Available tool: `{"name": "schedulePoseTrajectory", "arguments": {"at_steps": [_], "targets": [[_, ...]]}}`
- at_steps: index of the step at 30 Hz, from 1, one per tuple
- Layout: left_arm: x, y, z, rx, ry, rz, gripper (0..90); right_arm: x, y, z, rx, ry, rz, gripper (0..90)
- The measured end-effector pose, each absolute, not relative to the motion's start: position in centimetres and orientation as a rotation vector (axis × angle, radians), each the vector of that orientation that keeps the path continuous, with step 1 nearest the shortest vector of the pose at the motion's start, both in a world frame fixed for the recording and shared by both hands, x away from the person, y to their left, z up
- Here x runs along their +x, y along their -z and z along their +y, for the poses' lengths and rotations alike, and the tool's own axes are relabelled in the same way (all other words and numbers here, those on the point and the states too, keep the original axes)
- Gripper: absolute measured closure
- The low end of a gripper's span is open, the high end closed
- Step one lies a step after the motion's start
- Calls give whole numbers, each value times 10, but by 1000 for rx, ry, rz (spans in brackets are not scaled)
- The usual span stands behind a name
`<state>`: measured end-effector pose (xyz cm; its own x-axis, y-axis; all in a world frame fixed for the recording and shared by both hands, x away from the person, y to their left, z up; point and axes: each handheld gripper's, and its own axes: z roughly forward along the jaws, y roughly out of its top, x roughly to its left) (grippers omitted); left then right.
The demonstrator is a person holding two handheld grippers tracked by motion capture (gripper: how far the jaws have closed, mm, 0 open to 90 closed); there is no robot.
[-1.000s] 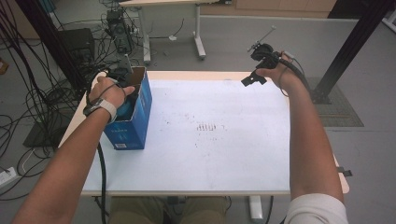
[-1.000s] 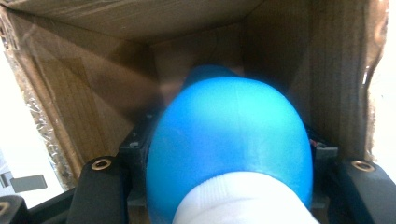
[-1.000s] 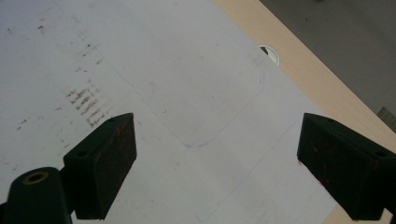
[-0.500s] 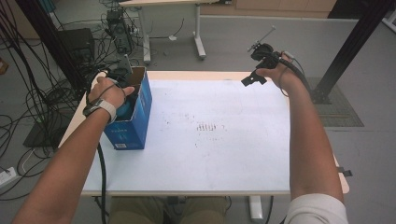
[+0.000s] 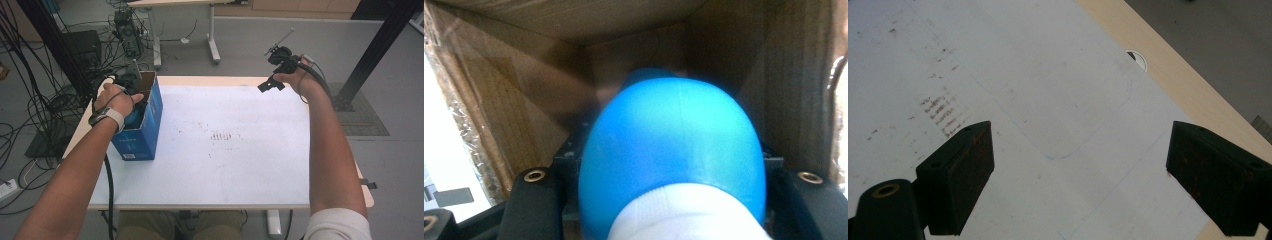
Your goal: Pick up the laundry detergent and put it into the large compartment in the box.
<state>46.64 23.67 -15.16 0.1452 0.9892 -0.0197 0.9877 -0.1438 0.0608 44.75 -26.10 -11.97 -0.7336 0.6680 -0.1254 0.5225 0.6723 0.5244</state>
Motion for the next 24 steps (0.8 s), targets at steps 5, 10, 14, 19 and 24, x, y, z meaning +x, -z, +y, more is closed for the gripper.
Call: {"name": "schedulePoseTrajectory", "arguments": {"at_steps": [5, 10, 14, 19, 24], "targets": [[467, 152, 237, 2333, -35, 2017, 388, 447, 119, -261, 943, -672, 2580, 120], [467, 151, 237, 2333, -34, 2020, 388, 447, 118, -261, 945, -672, 2577, 120], [467, 152, 237, 2334, -35, 2016, 389, 446, 118, -263, 944, -674, 2575, 120], [467, 152, 237, 2333, -36, 2016, 389, 446, 118, -263, 945, -673, 2574, 120], [466, 152, 237, 2329, -35, 2018, 389, 445, 117, -264, 946, -676, 2572, 120]]}}
